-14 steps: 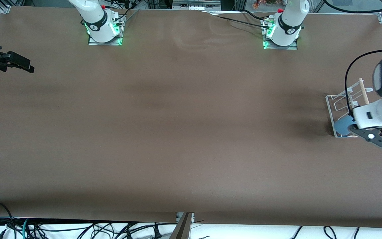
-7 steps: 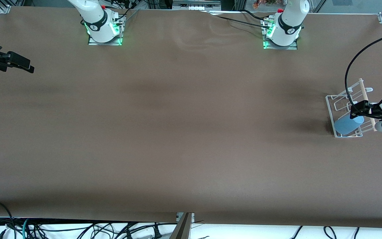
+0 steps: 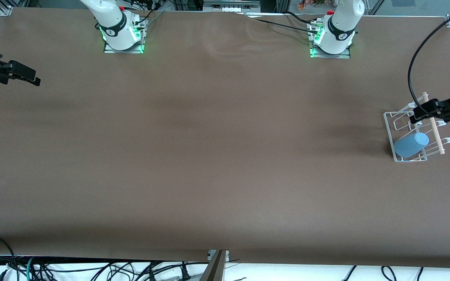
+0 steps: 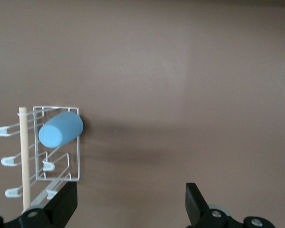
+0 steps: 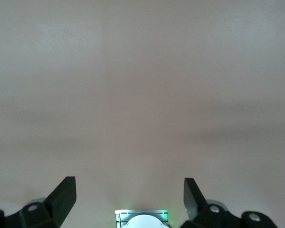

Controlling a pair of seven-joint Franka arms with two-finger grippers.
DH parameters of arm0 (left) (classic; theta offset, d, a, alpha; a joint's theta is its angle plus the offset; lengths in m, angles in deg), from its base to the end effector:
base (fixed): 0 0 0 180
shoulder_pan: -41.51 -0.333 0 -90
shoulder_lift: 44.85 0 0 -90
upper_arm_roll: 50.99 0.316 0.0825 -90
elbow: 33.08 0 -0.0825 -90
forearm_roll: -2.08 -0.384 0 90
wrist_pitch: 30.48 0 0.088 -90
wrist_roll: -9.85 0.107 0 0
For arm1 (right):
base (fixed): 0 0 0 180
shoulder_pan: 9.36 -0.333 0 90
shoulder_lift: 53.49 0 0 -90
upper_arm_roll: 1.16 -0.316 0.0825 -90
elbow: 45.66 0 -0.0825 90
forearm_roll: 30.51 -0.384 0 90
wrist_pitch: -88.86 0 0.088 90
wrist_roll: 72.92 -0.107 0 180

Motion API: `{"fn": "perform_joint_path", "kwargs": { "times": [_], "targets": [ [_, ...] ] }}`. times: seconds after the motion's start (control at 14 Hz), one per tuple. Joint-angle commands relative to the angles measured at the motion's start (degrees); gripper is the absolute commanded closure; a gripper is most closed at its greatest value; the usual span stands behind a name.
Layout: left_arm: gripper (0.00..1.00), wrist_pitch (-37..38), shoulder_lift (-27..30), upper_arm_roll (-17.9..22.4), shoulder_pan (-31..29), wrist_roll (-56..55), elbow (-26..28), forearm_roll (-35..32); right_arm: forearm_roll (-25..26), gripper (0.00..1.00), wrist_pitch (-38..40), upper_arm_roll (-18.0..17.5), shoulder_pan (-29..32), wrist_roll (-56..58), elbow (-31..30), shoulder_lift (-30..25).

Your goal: Transfer cup to left arm and place on rack

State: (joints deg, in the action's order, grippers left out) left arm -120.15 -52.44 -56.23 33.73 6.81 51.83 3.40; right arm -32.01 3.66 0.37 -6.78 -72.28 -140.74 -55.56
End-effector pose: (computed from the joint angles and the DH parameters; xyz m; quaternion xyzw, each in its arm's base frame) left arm 0.5926 0.0274 0.5902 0.9983 0.0491 -0.0245 0.0174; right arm 0.5303 -0.0354 0.5961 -0.9971 0.0300 0.0675 0.0164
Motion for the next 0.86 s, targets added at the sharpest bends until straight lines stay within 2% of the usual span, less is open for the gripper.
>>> {"fn": "perform_joint_path", "kwargs": {
  "times": [0.0, 0.22, 0.43, 0.79],
  "targets": [
    [0.00, 2.31, 0.38, 0.15, 0.75, -2.23, -0.19, 0.96, 0.01, 0.00, 0.65, 0.15, -0.65, -0.20, 1.56, 0.58],
    [0.00, 2.31, -0.85, 0.15, 0.39, -2.23, -0.88, 0.70, 0.09, 0.00, 0.56, 0.15, -0.65, -0.29, 1.56, 0.58],
    [0.00, 2.48, -2.61, 0.06, 0.92, -2.23, -4.40, 0.26, 0.01, 0.00, 0.47, 0.15, -0.65, -0.29, 1.73, 0.58],
    [0.00, 2.83, -2.88, 0.06, 0.57, -2.06, -4.67, 0.26, 0.01, 0.00, 0.39, 0.24, -0.56, 0.41, 1.99, 0.66]
  ]
}}
